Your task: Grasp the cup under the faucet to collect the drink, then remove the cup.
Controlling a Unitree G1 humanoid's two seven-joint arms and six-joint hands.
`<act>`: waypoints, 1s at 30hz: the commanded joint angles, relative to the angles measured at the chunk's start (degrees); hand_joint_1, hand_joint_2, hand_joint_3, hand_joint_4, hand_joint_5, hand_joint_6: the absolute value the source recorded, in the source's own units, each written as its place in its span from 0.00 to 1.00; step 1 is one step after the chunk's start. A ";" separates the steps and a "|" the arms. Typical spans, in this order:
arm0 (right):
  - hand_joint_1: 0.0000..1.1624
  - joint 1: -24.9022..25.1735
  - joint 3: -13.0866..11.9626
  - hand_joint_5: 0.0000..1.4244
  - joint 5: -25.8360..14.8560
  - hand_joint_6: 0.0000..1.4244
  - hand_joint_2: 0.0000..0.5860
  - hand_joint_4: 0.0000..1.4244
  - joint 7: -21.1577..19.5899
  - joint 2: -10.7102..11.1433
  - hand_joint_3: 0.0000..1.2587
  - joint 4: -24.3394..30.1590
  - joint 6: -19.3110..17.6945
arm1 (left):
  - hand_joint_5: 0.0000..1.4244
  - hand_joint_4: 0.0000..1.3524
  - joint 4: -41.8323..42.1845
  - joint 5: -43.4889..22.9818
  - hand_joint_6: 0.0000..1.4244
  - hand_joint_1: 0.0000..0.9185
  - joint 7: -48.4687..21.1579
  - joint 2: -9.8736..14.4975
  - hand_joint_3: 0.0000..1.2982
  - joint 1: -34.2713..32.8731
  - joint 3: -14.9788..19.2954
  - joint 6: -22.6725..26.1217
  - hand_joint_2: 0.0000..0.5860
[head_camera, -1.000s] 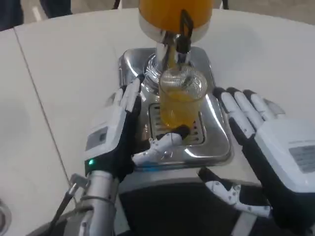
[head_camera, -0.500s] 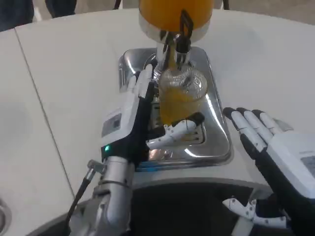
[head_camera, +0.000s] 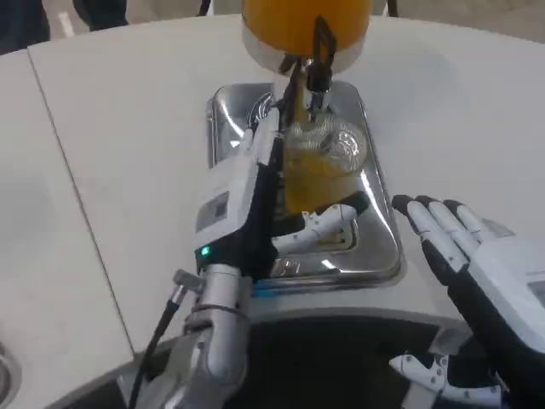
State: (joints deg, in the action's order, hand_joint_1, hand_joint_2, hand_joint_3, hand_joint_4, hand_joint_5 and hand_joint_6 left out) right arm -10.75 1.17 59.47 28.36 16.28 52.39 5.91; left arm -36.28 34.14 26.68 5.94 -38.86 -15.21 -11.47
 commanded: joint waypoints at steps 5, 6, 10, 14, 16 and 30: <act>0.52 1.51 -0.79 0.00 0.12 0.05 0.52 0.00 2.92 -0.99 0.00 0.08 1.71 | 0.04 0.00 -5.74 0.09 0.07 0.35 3.25 -2.65 0.00 -3.89 -1.02 -0.19 0.07; 0.52 1.87 -0.84 0.00 0.22 0.05 0.52 0.00 3.07 -1.00 0.00 -0.26 1.89 | 0.05 0.00 -6.37 0.00 0.08 0.35 3.50 -2.90 0.00 -4.30 -1.02 -0.05 0.07; 0.52 3.57 -1.14 0.00 -0.20 0.05 0.52 0.00 4.29 -0.46 0.00 -1.68 2.66 | 0.11 0.00 -8.26 -0.33 0.16 0.38 5.76 -3.82 0.00 -5.56 -0.73 -0.28 0.08; 0.52 5.05 -1.57 0.00 -0.39 0.05 0.53 0.00 4.61 -0.19 0.00 -2.78 3.28 | 0.23 0.00 -8.63 -0.90 0.35 0.45 6.81 -4.38 0.00 -5.41 -0.86 -1.30 0.09; 0.52 6.09 -1.67 0.00 -0.22 0.06 0.54 0.00 5.10 -0.14 0.00 -3.01 3.78 | 0.28 0.02 -8.77 -1.09 0.46 0.48 6.93 -4.72 0.00 -5.23 -1.09 -1.62 0.10; 0.52 8.30 -3.64 0.00 1.33 0.06 0.55 0.00 9.91 -0.59 0.00 -0.70 8.76 | 0.82 0.55 -15.00 0.73 1.00 0.64 19.01 -11.51 0.33 -6.59 -4.16 0.38 0.10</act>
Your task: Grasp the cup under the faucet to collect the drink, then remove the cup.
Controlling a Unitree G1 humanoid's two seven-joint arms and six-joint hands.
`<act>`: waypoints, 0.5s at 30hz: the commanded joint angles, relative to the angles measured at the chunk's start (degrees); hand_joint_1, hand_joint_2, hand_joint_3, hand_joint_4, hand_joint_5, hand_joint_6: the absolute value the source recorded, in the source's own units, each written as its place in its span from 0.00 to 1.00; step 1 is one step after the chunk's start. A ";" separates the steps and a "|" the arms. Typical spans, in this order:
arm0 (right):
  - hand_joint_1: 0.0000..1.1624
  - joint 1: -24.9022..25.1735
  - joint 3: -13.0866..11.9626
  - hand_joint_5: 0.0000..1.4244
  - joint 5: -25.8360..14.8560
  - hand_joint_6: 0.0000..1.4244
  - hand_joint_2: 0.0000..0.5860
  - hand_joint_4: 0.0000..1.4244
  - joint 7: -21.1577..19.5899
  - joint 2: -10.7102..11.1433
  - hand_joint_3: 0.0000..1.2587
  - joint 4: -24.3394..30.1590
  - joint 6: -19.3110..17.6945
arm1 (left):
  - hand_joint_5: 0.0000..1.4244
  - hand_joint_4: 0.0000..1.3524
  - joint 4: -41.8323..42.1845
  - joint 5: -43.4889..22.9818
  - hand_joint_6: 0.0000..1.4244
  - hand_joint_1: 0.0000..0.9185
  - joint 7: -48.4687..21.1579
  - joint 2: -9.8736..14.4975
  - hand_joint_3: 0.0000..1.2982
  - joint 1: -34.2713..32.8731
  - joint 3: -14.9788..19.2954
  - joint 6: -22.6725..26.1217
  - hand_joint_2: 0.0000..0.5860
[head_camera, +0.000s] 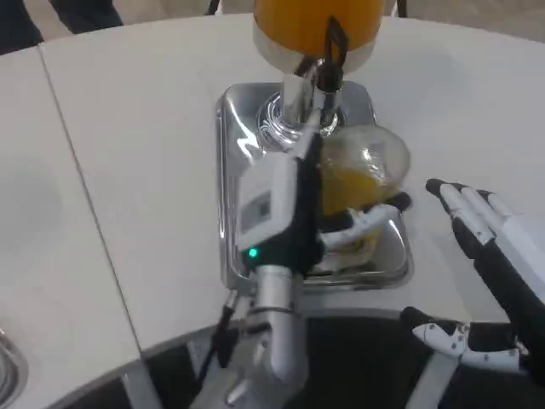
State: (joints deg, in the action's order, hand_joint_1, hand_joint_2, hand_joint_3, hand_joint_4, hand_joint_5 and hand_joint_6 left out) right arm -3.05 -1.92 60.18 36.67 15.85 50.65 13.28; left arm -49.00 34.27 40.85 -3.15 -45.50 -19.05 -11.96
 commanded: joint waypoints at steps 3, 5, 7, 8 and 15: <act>0.52 0.85 0.29 0.00 1.29 0.06 0.56 0.00 3.01 -0.10 0.00 1.03 1.81 | 0.94 0.80 -3.25 -0.37 1.00 0.65 9.77 -3.47 0.57 -0.02 0.49 -0.64 0.10; 0.52 1.29 0.73 0.00 1.49 0.06 0.56 0.00 3.52 -0.07 0.00 0.80 1.83 | 0.96 0.86 -3.78 -0.95 1.00 0.64 11.93 -3.57 0.68 -0.12 0.88 -1.76 0.10; 0.52 2.26 1.02 0.00 1.67 0.06 0.57 0.00 3.82 -0.15 0.00 0.24 2.09 | 0.98 0.88 -4.45 -1.52 1.00 0.66 12.48 -3.37 0.74 -0.39 1.12 -2.61 0.10; 0.52 2.64 1.12 0.00 1.82 0.06 0.57 0.00 3.90 -0.15 0.00 0.07 2.12 | 0.98 0.88 -4.77 -1.96 1.00 0.67 12.38 -3.24 0.77 -0.48 1.39 -3.03 0.09; 0.51 3.31 1.08 0.00 1.19 0.06 0.57 0.00 4.02 -0.07 0.00 -0.58 2.50 | 0.96 0.83 -5.54 -3.04 1.00 0.71 11.88 -2.43 0.87 -0.30 1.89 -4.54 0.00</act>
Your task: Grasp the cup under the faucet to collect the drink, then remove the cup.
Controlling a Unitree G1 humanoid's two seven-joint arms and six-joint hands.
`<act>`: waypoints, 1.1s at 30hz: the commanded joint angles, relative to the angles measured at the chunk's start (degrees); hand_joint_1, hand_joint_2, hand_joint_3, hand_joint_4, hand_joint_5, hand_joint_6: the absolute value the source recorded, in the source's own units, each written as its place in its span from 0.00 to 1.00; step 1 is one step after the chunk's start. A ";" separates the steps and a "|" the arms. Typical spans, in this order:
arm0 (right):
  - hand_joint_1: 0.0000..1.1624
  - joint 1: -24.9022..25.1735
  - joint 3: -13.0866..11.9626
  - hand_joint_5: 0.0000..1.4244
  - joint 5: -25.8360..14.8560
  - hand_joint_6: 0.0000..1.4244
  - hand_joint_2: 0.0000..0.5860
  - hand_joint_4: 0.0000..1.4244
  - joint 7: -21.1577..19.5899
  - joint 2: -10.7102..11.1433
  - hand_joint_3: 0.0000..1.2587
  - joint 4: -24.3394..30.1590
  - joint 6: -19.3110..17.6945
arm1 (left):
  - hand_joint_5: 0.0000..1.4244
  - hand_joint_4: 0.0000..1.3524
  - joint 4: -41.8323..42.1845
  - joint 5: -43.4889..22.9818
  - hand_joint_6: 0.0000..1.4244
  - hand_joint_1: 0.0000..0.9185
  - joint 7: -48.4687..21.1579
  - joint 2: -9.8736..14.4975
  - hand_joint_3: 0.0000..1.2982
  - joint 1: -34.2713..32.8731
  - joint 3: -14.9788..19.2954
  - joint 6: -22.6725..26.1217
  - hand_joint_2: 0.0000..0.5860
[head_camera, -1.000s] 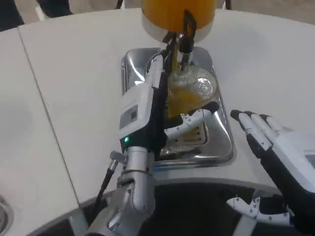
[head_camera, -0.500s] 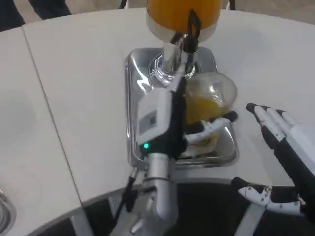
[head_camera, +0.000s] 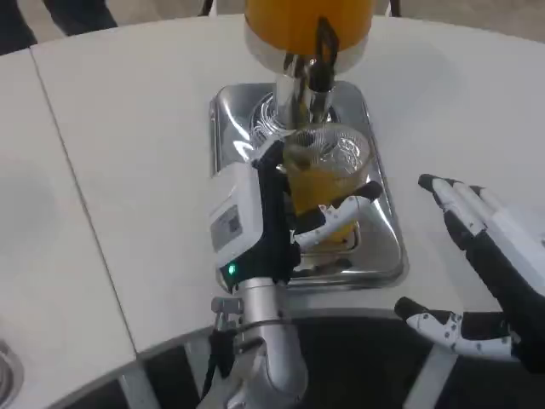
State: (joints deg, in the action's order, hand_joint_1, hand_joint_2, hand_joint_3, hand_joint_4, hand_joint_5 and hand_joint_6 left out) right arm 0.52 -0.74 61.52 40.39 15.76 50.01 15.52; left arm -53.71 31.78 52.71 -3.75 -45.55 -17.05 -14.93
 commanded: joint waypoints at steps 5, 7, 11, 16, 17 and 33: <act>0.51 -0.61 -0.07 0.00 -0.44 0.06 0.58 0.00 -0.01 -0.31 0.00 -0.41 0.55 | 0.95 0.82 -0.36 -0.46 1.00 0.74 -0.29 -1.02 0.89 -0.05 -0.06 -2.94 0.00; 0.51 -1.01 0.16 0.00 -0.66 0.06 0.58 0.00 -0.51 -0.22 0.00 -0.53 0.01 | 0.95 0.81 0.49 -0.33 1.00 0.74 -0.50 -0.01 0.90 0.14 0.02 -3.83 0.00; 0.51 -0.93 0.63 0.00 -1.31 0.06 0.58 0.00 -1.67 -0.52 0.00 -1.51 -0.32 | 0.95 0.80 1.68 -0.66 1.00 0.74 -1.65 1.90 0.90 0.53 0.58 -5.86 0.00; 0.52 -0.70 0.85 0.00 -2.53 0.06 0.58 0.00 -3.95 -0.66 0.00 -3.11 -0.58 | 0.95 0.79 2.93 -1.04 1.00 0.73 -2.93 3.78 0.90 1.14 1.52 -7.23 0.00; 0.52 -0.73 0.93 0.00 -2.75 0.06 0.59 0.00 -4.26 -0.70 0.00 -3.31 -0.54 | 0.95 0.79 3.22 -0.94 1.00 0.73 -3.02 4.04 0.91 1.27 1.61 -7.21 0.00; 0.53 -0.14 1.27 0.00 -4.97 0.07 0.61 0.00 -11.07 -0.32 0.00 -6.60 -1.12 | 0.96 0.78 10.94 -1.50 1.00 0.73 -8.38 11.00 0.91 4.76 5.83 -3.32 0.00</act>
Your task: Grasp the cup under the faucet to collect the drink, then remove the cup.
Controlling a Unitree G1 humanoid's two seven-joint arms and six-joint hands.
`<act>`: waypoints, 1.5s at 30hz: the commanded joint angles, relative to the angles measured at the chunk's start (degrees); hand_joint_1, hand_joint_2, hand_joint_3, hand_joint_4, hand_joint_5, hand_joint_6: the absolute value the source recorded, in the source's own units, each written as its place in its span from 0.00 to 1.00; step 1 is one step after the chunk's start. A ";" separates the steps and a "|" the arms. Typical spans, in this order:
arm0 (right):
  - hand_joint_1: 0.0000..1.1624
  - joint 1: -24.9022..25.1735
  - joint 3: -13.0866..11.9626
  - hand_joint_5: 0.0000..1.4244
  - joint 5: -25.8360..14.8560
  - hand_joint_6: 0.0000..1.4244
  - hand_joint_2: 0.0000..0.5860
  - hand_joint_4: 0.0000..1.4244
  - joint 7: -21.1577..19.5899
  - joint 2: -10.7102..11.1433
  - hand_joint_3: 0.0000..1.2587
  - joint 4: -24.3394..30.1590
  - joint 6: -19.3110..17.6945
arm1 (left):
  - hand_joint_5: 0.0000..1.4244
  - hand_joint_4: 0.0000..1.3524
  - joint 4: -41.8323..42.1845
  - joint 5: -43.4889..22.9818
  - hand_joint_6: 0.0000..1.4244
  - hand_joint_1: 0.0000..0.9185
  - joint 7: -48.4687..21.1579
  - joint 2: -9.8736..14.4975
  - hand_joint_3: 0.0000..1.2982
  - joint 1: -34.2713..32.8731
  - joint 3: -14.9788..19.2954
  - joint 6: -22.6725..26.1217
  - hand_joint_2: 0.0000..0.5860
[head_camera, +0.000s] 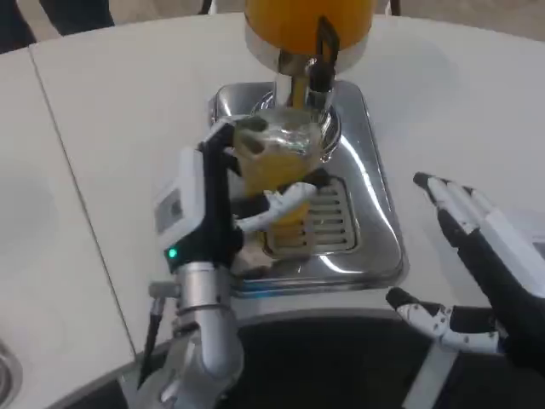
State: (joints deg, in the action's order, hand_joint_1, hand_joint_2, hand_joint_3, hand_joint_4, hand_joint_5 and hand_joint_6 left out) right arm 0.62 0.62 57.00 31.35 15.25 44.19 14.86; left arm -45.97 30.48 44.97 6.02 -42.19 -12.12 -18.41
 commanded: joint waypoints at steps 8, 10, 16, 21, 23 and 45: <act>0.53 0.87 1.39 0.00 -1.71 0.07 0.61 0.00 -4.42 0.26 0.00 -2.70 -1.14 | 0.96 0.78 6.83 0.40 1.00 0.73 0.33 5.07 0.92 3.59 3.36 3.36 0.00; 0.53 0.79 1.35 0.00 -1.87 0.07 0.61 0.00 -5.01 0.34 0.00 -2.84 -1.24 | 0.96 0.78 8.31 -0.10 1.00 0.73 -0.24 5.31 0.92 4.41 4.34 3.69 0.00; 0.53 0.08 1.68 0.00 -2.37 0.07 0.61 0.00 -6.16 0.74 0.00 -2.64 -1.96 | 0.96 0.78 16.91 -2.50 1.00 0.73 -4.48 6.15 0.92 9.05 7.23 4.52 0.00; 0.53 -1.40 1.98 0.00 -2.27 0.07 0.61 0.00 -6.65 0.49 0.00 -1.36 -2.18 | 0.96 0.77 21.36 -3.69 1.00 0.73 -6.58 5.77 0.92 12.07 8.94 5.35 0.00; 0.53 -1.62 1.90 0.00 -2.34 0.07 0.61 0.00 -6.64 0.70 0.00 -1.07 -2.36 | 0.96 0.77 23.53 -3.98 1.00 0.73 -7.22 5.73 0.92 13.42 9.52 5.17 0.00; 0.38 -4.82 1.08 0.00 3.48 0.00 0.78 0.00 -11.89 8.03 0.00 -3.16 -12.17 | 0.95 0.76 53.09 -2.65 1.00 0.73 -17.43 6.83 0.90 34.19 9.99 0.28 0.00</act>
State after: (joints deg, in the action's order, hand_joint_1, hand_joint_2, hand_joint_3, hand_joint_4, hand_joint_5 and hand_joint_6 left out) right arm -2.91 1.12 59.60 20.83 23.40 41.45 3.62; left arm 3.80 27.08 28.49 12.48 -10.04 -1.66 -15.37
